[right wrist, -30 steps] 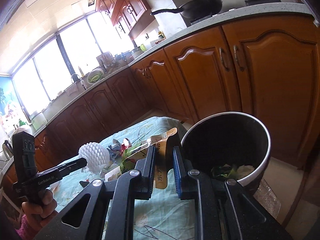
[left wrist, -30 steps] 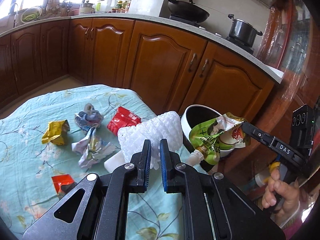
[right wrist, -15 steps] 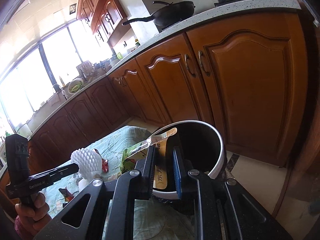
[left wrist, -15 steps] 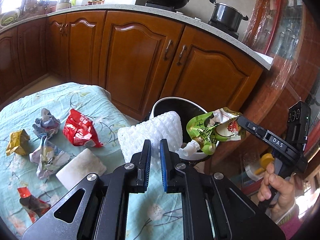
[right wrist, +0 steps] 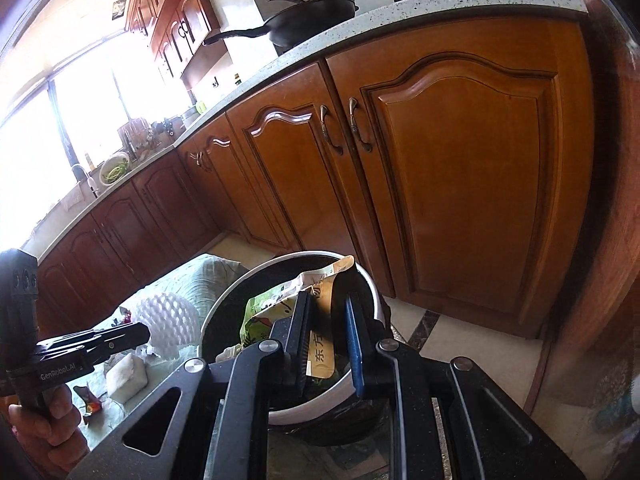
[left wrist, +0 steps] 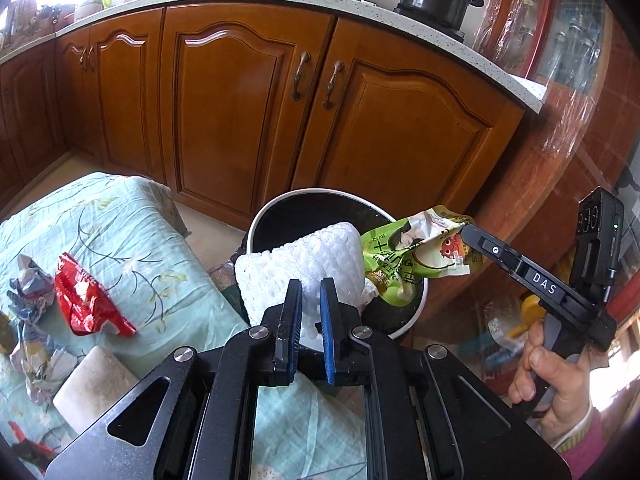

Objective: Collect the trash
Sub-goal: 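Carry the foam net and snack bag over the bin while both tools open to drop them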

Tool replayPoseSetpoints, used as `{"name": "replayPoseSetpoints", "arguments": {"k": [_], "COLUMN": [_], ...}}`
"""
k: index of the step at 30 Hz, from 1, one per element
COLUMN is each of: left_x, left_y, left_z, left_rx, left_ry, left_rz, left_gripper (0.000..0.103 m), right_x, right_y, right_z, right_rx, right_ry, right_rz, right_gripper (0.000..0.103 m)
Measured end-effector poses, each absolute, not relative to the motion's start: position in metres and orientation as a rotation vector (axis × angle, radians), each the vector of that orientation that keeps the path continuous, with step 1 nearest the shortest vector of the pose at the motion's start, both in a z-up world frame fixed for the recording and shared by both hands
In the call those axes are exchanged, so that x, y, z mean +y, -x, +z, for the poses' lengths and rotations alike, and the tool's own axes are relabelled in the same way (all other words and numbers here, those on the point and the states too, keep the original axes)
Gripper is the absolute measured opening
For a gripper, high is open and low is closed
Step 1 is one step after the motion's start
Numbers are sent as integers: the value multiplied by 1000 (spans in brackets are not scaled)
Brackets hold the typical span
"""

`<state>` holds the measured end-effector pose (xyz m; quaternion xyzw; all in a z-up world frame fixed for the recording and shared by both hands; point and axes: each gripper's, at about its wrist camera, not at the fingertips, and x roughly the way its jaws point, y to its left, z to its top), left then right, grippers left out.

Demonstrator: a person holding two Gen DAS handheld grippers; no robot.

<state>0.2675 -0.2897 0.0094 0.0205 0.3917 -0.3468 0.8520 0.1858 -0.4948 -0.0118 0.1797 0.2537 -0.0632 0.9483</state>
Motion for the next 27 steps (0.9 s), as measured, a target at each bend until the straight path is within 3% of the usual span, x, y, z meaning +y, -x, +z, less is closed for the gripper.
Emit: {"name": "replayPoseSetpoints", "arguments": {"k": [16,18,22,27], "left_x": [-345,-349,-345,-328], "left_y": [-295,-296,-300,-301], "left_z": [-21,-23,-26,-26], "left_rx": [916,925,930,931], "left_ry": [-122,-128,-105,-66], "left_rz": [-724,-723,-707,-684], "left_gripper": [12,20,44,44], "right_x": [-491,-492,-495,-495], "right_y": [-228,-233,-235,-230], "right_z": [-24,-26,-31,-34], "right_rx": [609,617,612,598], "right_ry": [-227,-230,-256,-296], "right_rz": [-170,-156,-143,-125], "right_gripper": [19,21,41,48]}}
